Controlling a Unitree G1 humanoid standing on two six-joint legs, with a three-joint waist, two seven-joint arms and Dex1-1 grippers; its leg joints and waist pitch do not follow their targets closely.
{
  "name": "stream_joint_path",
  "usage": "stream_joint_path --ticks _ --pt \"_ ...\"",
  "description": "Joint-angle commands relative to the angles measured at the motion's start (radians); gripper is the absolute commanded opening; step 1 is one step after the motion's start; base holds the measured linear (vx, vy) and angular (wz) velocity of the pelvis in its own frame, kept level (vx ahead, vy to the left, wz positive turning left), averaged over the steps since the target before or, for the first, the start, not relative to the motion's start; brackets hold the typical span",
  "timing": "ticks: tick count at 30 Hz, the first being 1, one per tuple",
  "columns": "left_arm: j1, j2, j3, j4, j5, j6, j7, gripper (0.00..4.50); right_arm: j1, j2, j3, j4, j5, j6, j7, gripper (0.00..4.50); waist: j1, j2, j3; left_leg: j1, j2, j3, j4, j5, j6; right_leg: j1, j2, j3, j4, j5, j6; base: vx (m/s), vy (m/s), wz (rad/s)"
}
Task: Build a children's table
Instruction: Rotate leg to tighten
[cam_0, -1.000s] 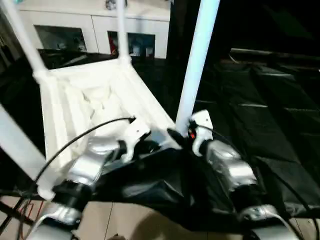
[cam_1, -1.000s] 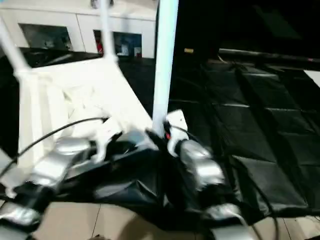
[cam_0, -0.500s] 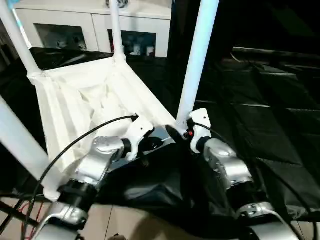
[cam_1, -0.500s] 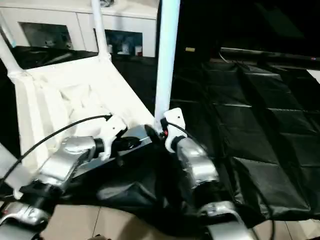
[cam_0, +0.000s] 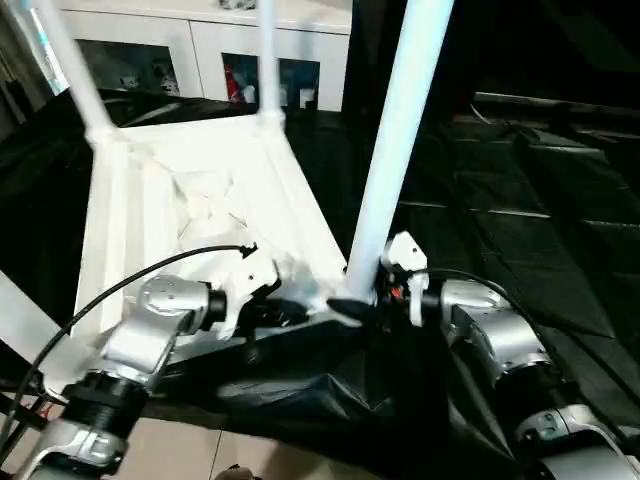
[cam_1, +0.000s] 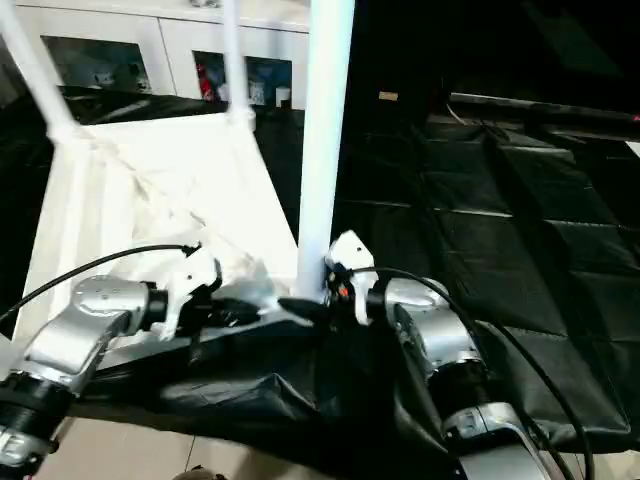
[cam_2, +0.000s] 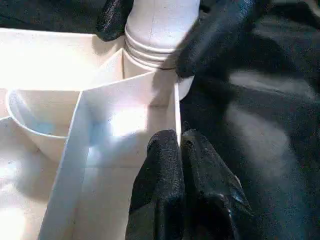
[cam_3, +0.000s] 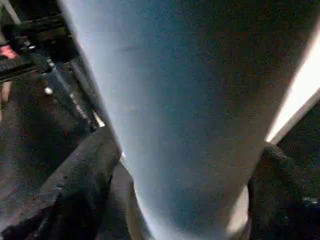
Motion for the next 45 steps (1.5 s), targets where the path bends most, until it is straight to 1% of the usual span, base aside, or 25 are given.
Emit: stream_joint_path --ticks 1,2,3,8,11,13,15,16,17,18,19,21,23,24,26,27,28,29,33,37,38,39,41,43,45 --pt "0.006 -0.013 -0.052 -0.044 -0.022 0.004 -0.06 0.0 0.008 0.007 0.031 -0.04 0.016 0.018 0.043 3.21 0.0 0.005 -0.054 0.01 0.047 -0.008 -0.061 -0.193 0.037 0.042 -0.084 0.054 -0.067 -0.131 -0.217 0.0 0.0 0.0" --pt "0.007 -0.012 -0.052 -0.045 -0.023 0.004 -0.061 0.0 0.011 0.008 0.033 -0.042 0.017 0.019 0.045 3.21 0.001 0.006 -0.054 0.011 0.046 -0.008 -0.06 -0.195 0.036 0.041 -0.084 0.054 -0.068 -0.137 -0.216 0.0 0.0 0.0" --pt "0.008 -0.012 -0.052 -0.046 -0.023 0.004 -0.063 0.0 0.016 0.011 0.037 -0.047 0.018 0.021 0.049 2.98 0.002 0.005 -0.054 0.011 0.047 -0.009 -0.061 -0.199 0.033 0.041 -0.084 0.054 -0.068 -0.144 -0.213 0.0 0.0 0.0" --pt "0.003 -0.025 -0.045 -0.035 -0.024 -0.003 -0.039 0.0 0.032 0.023 0.05 -0.061 0.02 0.028 0.043 2.71 0.003 0.005 -0.056 0.011 0.045 -0.009 -0.06 -0.19 0.028 0.042 -0.085 0.054 -0.066 -0.129 -0.214 0.0 0.0 0.0" --pt "-0.021 -0.076 -0.005 0.002 -0.012 0.004 0.074 0.0 0.032 0.076 0.026 -0.022 -0.016 0.026 -0.101 2.65 0.001 0.004 -0.054 0.011 0.044 -0.01 -0.063 -0.202 0.016 0.041 -0.087 0.055 -0.07 -0.155 -0.21 0.0 0.0 0.0" --pt "-0.038 -0.104 0.016 0.024 -0.004 0.002 0.131 0.0 0.02 0.112 0.002 0.02 -0.035 0.028 -0.205 2.64 -0.006 0.002 -0.047 0.013 0.042 -0.012 -0.068 -0.245 0.0 0.037 -0.088 0.056 -0.08 -0.248 -0.188 0.0 0.0 0.0" --pt "-0.058 -0.136 0.034 0.046 0.003 0.016 0.194 0.0 -0.001 0.153 -0.03 0.076 -0.05 0.028 -0.332 2.63 -0.01 0.002 -0.046 0.016 0.041 -0.014 -0.068 -0.273 -0.012 0.035 -0.091 0.056 -0.088 -0.333 -0.165 0.0 0.0 0.0" --pt "-0.067 -0.151 0.04 0.057 0.008 0.017 0.222 0.0 -0.01 0.176 -0.045 0.099 -0.054 0.019 -0.392 2.63 -0.011 0.002 -0.046 0.016 0.041 -0.015 -0.069 -0.276 -0.016 0.035 -0.092 0.057 -0.089 -0.349 -0.16 0.0 0.0 0.0" --pt "-0.078 -0.167 0.046 0.068 0.013 0.025 0.253 0.0 -0.02 0.2 -0.067 0.12 -0.049 0.021 -0.451 2.63 -0.014 -0.002 -0.046 0.016 0.04 -0.016 -0.069 -0.281 -0.022 0.032 -0.091 0.056 -0.091 -0.379 -0.149 0.0 0.0 0.0" --pt "-0.088 -0.18 0.051 0.079 0.019 0.03 0.281 0.0 -0.03 0.222 -0.088 0.138 -0.041 0.03 -0.502 2.63 -0.016 0.0 -0.045 0.017 0.039 -0.017 -0.07 -0.288 -0.025 0.03 -0.092 0.056 -0.095 -0.406 -0.139 0.0 0.0 0.0" --pt "-0.09 -0.183 0.051 0.082 0.021 0.029 0.287 0.0 -0.032 0.226 -0.091 0.141 -0.039 0.031 -0.512 2.63 -0.017 0.0 -0.045 0.017 0.039 -0.018 -0.071 -0.29 -0.025 0.03 -0.093 0.056 -0.096 -0.414 -0.134 0.0 0.0 0.0" --pt "-0.125 -0.227 0.062 0.124 0.044 0.024 0.381 0.0 -0.06 0.281 -0.116 0.186 -0.038 0.029 -0.625 2.63 -0.018 0.002 -0.046 0.021 0.04 -0.016 -0.07 -0.29 -0.026 0.024 -0.09 0.058 -0.097 -0.393 -0.133 0.0 0.0 0.0" --pt "-0.143 -0.252 0.063 0.144 0.054 0.02 0.422 0.0 -0.073 0.309 -0.105 0.203 -0.057 0.002 -0.659 2.63 -0.015 0.002 -0.049 0.019 0.041 -0.016 -0.07 -0.276 -0.025 0.028 -0.09 0.057 -0.094 -0.356 -0.136 0.0 0.0 0.0" --pt "-0.149 -0.264 0.058 0.151 0.063 0.012 0.43 0.0 -0.077 0.322 -0.088 0.207 -0.076 -0.029 -0.658 2.63 -0.015 -0.004 -0.049 0.016 0.042 -0.014 -0.069 -0.269 -0.02 0.027 -0.089 0.058 -0.091 -0.326 -0.14 0.0 0.0 0.0" --pt "-0.151 -0.27 0.055 0.155 0.068 0.007 0.432 0.0 -0.079 0.328 -0.077 0.21 -0.086 -0.046 -0.651 2.63 -0.01 0.0 -0.052 0.014 0.041 -0.013 -0.068 -0.246 -0.012 0.031 -0.09 0.059 -0.085 -0.279 -0.146 0.0 0.0 0.0" --pt "-0.149 -0.272 0.047 0.151 0.065 0.009 0.414 0.0 -0.075 0.334 -0.078 0.2 -0.069 -0.059 -0.604 2.98 -0.01 -0.002 -0.052 0.011 0.04 -0.012 -0.067 -0.23 -0.004 0.034 -0.089 0.059 -0.082 -0.25 -0.151 0.0 0.0 0.0" --pt "-0.144 -0.267 0.041 0.145 0.066 0.011 0.403 0.0 -0.073 0.335 -0.086 0.192 -0.054 -0.054 -0.58 2.98 -0.009 -0.002 -0.052 0.011 0.04 -0.012 -0.067 -0.223 -0.001 0.035 -0.089 0.059 -0.081 -0.238 -0.153 0.0 0.0 0.0" --pt "-0.138 -0.259 0.034 0.139 0.066 0.011 0.388 0.0 -0.07 0.333 -0.088 0.182 -0.043 -0.048 -0.558 3.19 -0.009 -0.002 -0.054 0.01 0.039 -0.011 -0.065 -0.211 0.008 0.037 -0.089 0.059 -0.079 -0.22 -0.156 0.0 0.0 0.0" --pt "-0.119 -0.232 0.024 0.123 0.063 0.006 0.345 0.0 -0.056 0.296 -0.055 0.148 -0.062 -0.053 -0.51 3.54 -0.01 0.0 -0.053 0.01 0.041 -0.011 -0.066 -0.201 0.016 0.038 -0.088 0.057 -0.077 -0.203 -0.164 0.0 0.0 0.0" --pt "-0.109 -0.213 0.014 0.115 0.059 0.0 0.306 0.0 -0.047 0.273 -0.036 0.13 -0.057 -0.053 -0.463 3.54 -0.01 -0.001 -0.053 0.009 0.042 -0.011 -0.066 -0.208 0.016 0.039 -0.087 0.057 -0.078 -0.208 -0.164 0.0 0.0 0.0" --pt "-0.097 -0.191 0.005 0.1 0.049 0.0 0.258 0.0 -0.038 0.244 -0.019 0.106 -0.049 -0.05 -0.401 3.54 -0.01 0.0 -0.053 0.01 0.042 -0.012 -0.066 -0.204 0.016 0.039 -0.088 0.057 -0.078 -0.199 -0.171 0.0 0.0 0.0" --pt "-0.079 -0.158 -0.008 0.074 0.035 0.001 0.192 0.0 -0.028 0.196 0.0 0.074 -0.039 -0.031 -0.313 3.54 -0.009 -0.001 -0.054 0.006 0.042 -0.012 -0.065 -0.201 0.025 0.044 -0.087 0.056 -0.075 -0.186 -0.17 0.0 0.0 0.0" --pt "-0.071 -0.139 -0.015 0.064 0.032 -0.002 0.158 0.0 -0.024 0.164 0.01 0.06 -0.04 -0.018 -0.257 3.54 -0.011 0.001 -0.055 0.006 0.043 -0.012 -0.064 -0.191 0.031 0.044 -0.085 0.057 -0.073 -0.16 -0.173 0.0 0.0 0.0" --pt "-0.061 -0.118 -0.023 0.05 0.025 -0.002 0.115 0.0 -0.018 0.132 0.016 0.045 -0.039 -0.018 -0.197 3.54 -0.01 0.004 -0.055 0.01 0.043 -0.009 -0.062 -0.181 0.036 0.041 -0.085 0.057 -0.07 -0.124 -0.198 0.0 0.0 0.0" --pt "-0.054 -0.102 -0.03 0.039 0.017 -0.001 0.079 0.0 -0.015 0.112 0.02 0.032 -0.034 -0.009 -0.154 3.54 -0.01 0.004 -0.055 0.01 0.043 -0.009 -0.062 -0.175 0.039 0.042 -0.084 0.057 -0.067 -0.107 -0.208 0.0 0.0 0.0"
